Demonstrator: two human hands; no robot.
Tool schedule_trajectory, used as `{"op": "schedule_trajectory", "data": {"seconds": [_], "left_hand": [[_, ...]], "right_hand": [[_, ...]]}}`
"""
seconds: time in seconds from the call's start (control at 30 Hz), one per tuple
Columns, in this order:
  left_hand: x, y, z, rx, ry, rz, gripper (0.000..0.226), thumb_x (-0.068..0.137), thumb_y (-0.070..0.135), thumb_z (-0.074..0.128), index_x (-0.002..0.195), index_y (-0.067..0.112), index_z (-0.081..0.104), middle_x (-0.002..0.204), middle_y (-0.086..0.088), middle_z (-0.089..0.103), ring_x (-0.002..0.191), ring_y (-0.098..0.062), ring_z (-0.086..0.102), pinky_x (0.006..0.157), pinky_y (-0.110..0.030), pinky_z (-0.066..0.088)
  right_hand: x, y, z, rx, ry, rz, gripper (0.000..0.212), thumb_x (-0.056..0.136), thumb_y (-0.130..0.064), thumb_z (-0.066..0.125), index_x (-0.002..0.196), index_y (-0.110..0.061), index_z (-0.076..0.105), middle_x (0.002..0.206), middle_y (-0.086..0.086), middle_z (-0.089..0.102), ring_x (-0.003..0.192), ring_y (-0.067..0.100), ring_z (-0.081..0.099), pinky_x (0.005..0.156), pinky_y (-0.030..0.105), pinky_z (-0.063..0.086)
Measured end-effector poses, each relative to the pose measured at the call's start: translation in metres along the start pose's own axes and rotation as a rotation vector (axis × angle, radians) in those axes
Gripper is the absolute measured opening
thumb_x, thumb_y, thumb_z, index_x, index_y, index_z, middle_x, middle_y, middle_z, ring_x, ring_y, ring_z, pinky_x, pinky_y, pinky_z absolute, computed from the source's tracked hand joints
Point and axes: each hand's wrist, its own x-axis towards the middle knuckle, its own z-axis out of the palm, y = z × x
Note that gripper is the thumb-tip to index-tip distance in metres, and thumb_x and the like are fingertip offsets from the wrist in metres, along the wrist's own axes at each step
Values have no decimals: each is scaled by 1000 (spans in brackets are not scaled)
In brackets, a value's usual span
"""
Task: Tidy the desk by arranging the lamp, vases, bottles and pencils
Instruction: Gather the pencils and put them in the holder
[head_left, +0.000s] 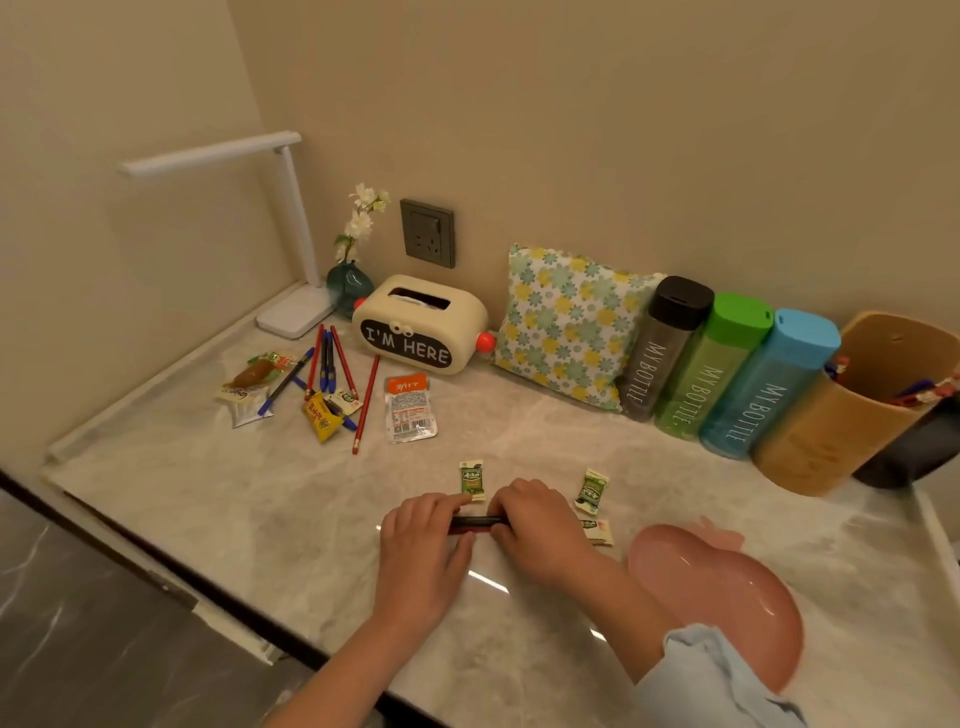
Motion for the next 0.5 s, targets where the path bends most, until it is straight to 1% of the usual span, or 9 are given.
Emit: {"op": "schedule_trajectory", "data": {"seconds": [0.1, 0.2, 0.33, 0.43, 0.5], "left_hand": [[-1, 2, 0, -19, 25, -12, 46, 83, 39, 58, 128, 36, 46, 117, 16, 50, 109, -11, 46, 98, -26, 29], [-2, 3, -2, -69, 81, -75, 57, 82, 34, 64, 133, 33, 40, 125, 13, 46, 115, -9, 41, 103, -23, 23], [-2, 6, -5, -98, 144, -71, 57, 80, 30, 66, 129, 30, 38, 127, 10, 39, 117, -10, 40, 100, -24, 29], [-3, 8, -5, -113, 205, -81, 58, 78, 24, 72, 127, 22, 41, 132, 3, 37, 120, -11, 38, 101, -27, 32], [-2, 10, -5, -133, 247, -133, 61, 75, 21, 75, 126, 16, 42, 134, -1, 38, 123, -13, 37, 103, -29, 30]], "right_hand": [[-1, 0, 1, -31, -19, -44, 16, 92, -25, 50, 104, -18, 57, 107, 4, 57, 102, 24, 48, 80, 36, 37], [-4, -1, 0, 33, -13, -38, 17, 95, -27, 48, 106, -18, 56, 108, 3, 56, 101, 23, 49, 81, 36, 41], [-6, -4, -4, 153, -61, 9, 17, 99, -30, 42, 107, -20, 53, 108, 2, 54, 91, 23, 55, 76, 37, 45], [-3, -10, -10, 215, -86, 4, 14, 99, -30, 40, 103, -21, 51, 106, 2, 56, 87, 23, 55, 72, 35, 43], [0, -15, -12, 249, -92, -2, 10, 99, -29, 41, 99, -23, 48, 99, 0, 57, 85, 22, 55, 70, 35, 41]]}}
